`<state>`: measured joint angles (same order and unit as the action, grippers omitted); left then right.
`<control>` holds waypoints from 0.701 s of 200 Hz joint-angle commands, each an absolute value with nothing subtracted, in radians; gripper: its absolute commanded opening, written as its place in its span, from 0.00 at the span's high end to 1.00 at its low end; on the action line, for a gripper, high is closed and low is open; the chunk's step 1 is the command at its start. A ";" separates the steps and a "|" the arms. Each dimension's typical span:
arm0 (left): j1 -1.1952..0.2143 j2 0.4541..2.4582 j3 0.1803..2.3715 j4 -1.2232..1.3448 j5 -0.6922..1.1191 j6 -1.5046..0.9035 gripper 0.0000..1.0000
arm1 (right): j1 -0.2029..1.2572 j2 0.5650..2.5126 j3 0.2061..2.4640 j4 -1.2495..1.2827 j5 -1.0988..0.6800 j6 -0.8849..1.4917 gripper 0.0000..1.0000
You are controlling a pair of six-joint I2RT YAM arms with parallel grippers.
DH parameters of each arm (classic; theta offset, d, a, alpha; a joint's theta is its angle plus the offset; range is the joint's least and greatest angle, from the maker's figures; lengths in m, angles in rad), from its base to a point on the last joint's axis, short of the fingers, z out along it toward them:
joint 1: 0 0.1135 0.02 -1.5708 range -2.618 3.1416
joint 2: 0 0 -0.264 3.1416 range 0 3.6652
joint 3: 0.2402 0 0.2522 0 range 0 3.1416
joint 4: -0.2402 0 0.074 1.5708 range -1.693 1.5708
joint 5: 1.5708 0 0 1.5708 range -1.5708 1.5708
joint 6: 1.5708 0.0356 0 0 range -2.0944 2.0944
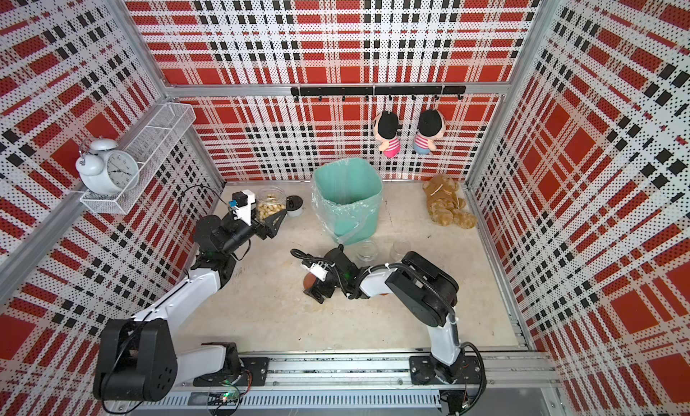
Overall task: Empty moldy peanuts from jars
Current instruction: Place the lid at the center of the board, then pour the moldy peanuts from the jar into the trash bin.
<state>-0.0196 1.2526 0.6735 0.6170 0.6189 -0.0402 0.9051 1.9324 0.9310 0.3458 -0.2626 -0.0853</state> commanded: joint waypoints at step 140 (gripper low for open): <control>-0.164 1.328 1.105 0.232 0.466 0.304 1.00 | 0.692 1.207 0.788 0.438 -0.345 0.121 0.00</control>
<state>-0.1013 1.2953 0.9939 0.3363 0.5426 0.1593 0.7250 1.2881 0.7727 0.5262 -0.3958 0.1070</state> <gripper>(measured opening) 0.872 0.997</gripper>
